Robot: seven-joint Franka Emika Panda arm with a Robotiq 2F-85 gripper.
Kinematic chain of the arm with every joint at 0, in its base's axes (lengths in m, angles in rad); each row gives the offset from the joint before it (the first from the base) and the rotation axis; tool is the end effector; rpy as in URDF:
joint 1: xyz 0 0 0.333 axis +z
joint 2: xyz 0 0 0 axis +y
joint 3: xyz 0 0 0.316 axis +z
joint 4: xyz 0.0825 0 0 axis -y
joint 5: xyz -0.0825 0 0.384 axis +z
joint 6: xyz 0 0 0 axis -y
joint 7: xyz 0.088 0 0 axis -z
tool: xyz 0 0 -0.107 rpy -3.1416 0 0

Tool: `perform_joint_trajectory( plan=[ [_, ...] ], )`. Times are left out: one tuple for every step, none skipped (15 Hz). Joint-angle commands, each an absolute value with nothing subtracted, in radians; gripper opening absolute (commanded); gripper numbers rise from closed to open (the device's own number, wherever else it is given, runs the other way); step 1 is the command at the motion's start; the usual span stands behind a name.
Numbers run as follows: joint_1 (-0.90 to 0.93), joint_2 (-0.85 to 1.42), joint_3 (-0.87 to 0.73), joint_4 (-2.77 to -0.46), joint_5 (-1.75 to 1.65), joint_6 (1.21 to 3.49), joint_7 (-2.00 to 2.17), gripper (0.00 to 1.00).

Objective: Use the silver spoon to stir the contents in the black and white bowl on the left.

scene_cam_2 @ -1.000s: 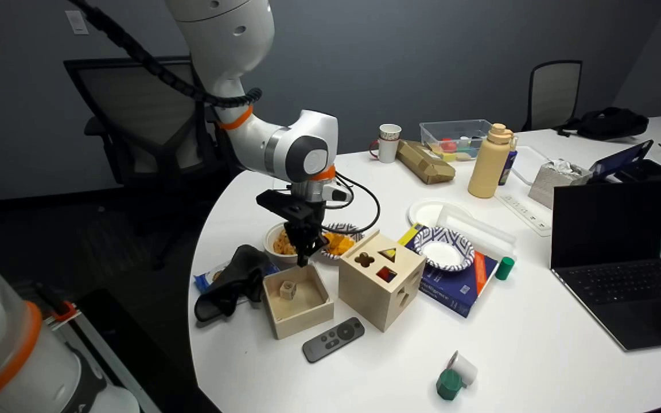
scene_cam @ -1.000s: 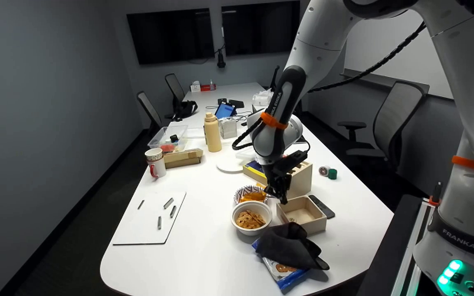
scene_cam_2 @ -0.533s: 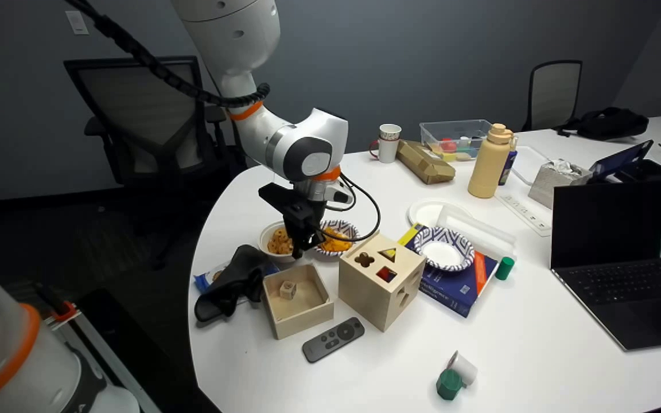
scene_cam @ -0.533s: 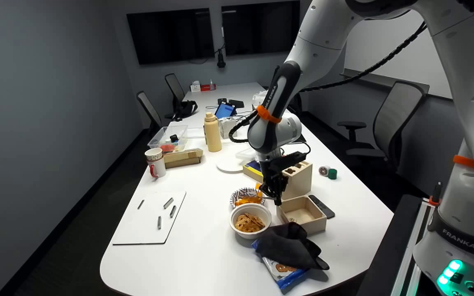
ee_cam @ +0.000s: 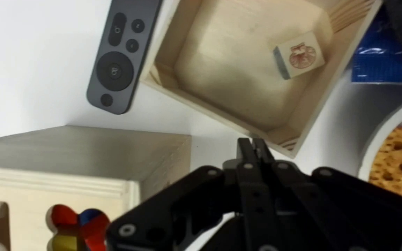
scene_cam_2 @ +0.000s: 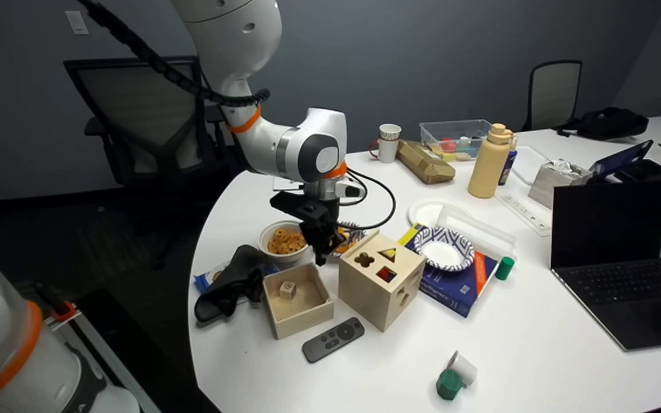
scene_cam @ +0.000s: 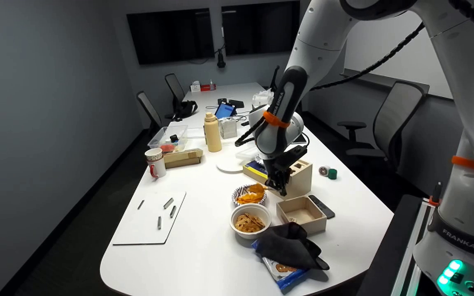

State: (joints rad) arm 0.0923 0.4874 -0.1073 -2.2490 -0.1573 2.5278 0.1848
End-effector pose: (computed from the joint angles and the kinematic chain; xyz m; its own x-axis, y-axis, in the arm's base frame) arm 0.5124 -0.0098 0.1316 0.9793 -0.0678 -0.1908 -0.0393 -0.9880 0.1492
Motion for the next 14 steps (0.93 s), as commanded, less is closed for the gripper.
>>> perform_joint_trajectory(
  plan=[
    [0.196,0.520,-0.189,-2.237,-0.335,2.545,0.306,0.01],
    [0.212,0.526,-0.197,-2.235,-0.369,2.541,0.323,0.01],
    [0.221,0.530,-0.197,-2.235,-0.391,2.533,0.330,0.01],
    [0.222,0.535,-0.190,-2.235,-0.399,2.528,0.327,0.01],
    [0.222,0.539,-0.180,-2.235,-0.398,2.523,0.320,0.01],
    [0.211,0.542,-0.161,-2.235,-0.381,2.515,0.294,0.01],
    [0.199,0.543,-0.144,-2.236,-0.359,2.509,0.273,0.01],
    [0.191,0.545,-0.131,-2.234,-0.345,2.505,0.259,0.01],
    [0.179,0.545,-0.116,-2.233,-0.327,2.501,0.242,0.01],
    [0.158,0.544,-0.094,-2.233,-0.297,2.492,0.215,0.01],
    [0.143,0.542,-0.077,-2.232,-0.270,2.482,0.194,0.01],
    [0.118,0.540,-0.052,-2.229,-0.229,2.470,0.161,0.01],
    [0.090,0.538,-0.027,-2.224,-0.181,2.455,0.126,0.01],
    [0.065,0.538,-0.008,-2.220,-0.135,2.443,0.097,0.01]
  ],
)
